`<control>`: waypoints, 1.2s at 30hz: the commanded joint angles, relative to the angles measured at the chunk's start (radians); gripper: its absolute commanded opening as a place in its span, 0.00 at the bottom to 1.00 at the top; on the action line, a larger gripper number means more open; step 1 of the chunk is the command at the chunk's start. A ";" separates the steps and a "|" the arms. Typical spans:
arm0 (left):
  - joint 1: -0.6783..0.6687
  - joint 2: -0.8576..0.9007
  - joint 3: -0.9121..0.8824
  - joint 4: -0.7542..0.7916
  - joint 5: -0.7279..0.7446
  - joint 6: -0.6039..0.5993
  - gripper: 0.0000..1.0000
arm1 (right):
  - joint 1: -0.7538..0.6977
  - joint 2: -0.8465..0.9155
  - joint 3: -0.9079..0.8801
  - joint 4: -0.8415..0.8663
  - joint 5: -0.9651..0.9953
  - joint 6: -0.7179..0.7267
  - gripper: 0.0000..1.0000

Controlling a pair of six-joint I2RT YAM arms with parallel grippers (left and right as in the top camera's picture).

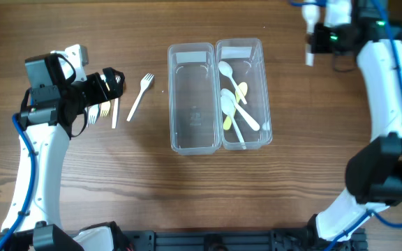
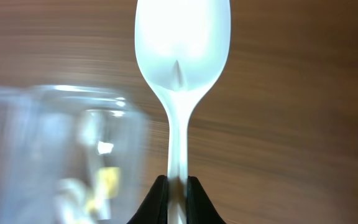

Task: Pack container
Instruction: 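Place the last white spoon into the right container, then park the right arm aside and grasp a white fork with left gripper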

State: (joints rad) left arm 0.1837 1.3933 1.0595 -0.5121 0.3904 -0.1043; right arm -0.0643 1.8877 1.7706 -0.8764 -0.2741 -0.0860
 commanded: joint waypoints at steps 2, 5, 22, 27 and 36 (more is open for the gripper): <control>0.004 0.002 0.017 0.003 0.002 -0.009 1.00 | 0.189 0.034 -0.038 -0.038 -0.037 0.058 0.07; 0.004 0.002 0.017 -0.002 0.002 -0.009 1.00 | 0.308 0.070 -0.161 -0.021 -0.042 0.090 0.07; -0.104 0.023 0.022 -0.026 -0.248 -0.094 0.80 | -0.165 -0.027 -0.012 0.033 0.045 0.272 0.73; -0.165 0.227 0.067 -0.142 -0.264 -0.082 0.79 | -0.221 -0.027 -0.012 -0.023 0.045 0.269 0.74; -0.293 0.450 0.067 0.064 -0.270 0.340 0.71 | -0.219 -0.027 -0.012 -0.068 0.045 0.269 0.73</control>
State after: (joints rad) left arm -0.0731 1.7931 1.1091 -0.4747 0.1421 0.0273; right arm -0.2867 1.8687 1.7508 -0.9318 -0.2344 0.1684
